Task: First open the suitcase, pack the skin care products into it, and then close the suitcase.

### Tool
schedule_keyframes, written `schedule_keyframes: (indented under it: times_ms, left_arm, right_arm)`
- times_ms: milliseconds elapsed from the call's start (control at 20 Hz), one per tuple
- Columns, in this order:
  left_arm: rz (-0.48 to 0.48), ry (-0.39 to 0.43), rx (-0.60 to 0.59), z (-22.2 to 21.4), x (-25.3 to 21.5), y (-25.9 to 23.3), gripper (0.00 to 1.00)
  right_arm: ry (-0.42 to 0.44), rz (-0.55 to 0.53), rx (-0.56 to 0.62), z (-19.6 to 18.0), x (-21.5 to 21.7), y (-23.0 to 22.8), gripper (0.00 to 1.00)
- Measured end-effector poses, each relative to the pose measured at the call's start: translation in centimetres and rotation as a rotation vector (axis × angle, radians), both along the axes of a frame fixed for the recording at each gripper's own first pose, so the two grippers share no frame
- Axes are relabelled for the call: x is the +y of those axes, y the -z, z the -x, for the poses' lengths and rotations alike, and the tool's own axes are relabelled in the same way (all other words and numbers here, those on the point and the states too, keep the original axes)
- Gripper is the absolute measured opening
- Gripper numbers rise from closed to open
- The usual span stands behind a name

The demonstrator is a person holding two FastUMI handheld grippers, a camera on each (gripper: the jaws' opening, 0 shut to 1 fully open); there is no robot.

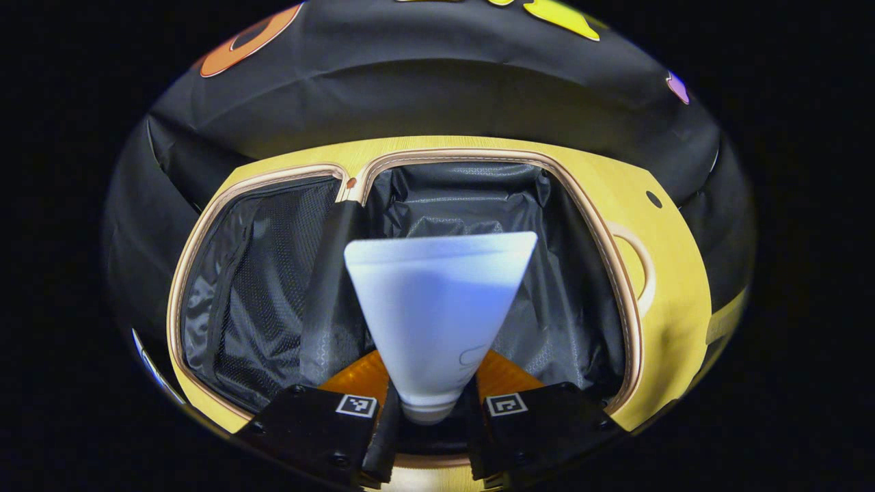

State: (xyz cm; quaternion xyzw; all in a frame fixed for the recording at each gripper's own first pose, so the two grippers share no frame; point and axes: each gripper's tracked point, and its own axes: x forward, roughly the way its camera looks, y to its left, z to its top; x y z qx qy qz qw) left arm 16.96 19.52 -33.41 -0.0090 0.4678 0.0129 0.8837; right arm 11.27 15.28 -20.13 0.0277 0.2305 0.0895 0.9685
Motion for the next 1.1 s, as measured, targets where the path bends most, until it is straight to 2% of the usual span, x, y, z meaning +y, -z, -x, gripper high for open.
schedule_keyframes:
  times_ms: [400, 600, 800, 850, 900, 950, 1100]
  left_arm:
    - [0.015, -0.018, 0.033, -1.5, 0.3, 2.1, 0.44]
    - [0.004, -0.02, 0.03, -1.7, 0.0, 2.1, 0.44]
    - [0.021, -0.02, 0.011, -1.6, -0.2, 1.5, 0.57]
    - [0.023, -0.021, 0.001, -1.6, -0.5, 1.0, 0.74]
    - [0.03, -0.021, -0.007, -1.3, -0.5, 0.4, 0.67]
    - [0.038, -0.029, -0.023, -1.0, -0.3, -0.3, 0.8]
    - [0.052, -0.037, -0.127, -0.3, 0.6, -4.0, 0.84]
  right_arm:
    - [-0.041, 0.036, 0.016, -1.0, 3.7, -1.3, 0.49]
    - [-0.047, -0.008, 0.033, -1.9, 5.6, -2.3, 0.48]
    - [-0.09, -0.018, 0.049, -3.1, 8.8, -2.9, 0.49]
    - [-0.107, -0.022, 0.052, -3.4, 9.8, -2.9, 0.49]
    - [-0.125, -0.021, 0.056, -3.7, 10.8, -3.0, 0.48]
    - [-0.14, -0.02, 0.059, -3.9, 11.8, -3.0, 0.47]
    - [-0.189, -0.02, 0.084, -4.4, 15.2, -2.3, 0.47]
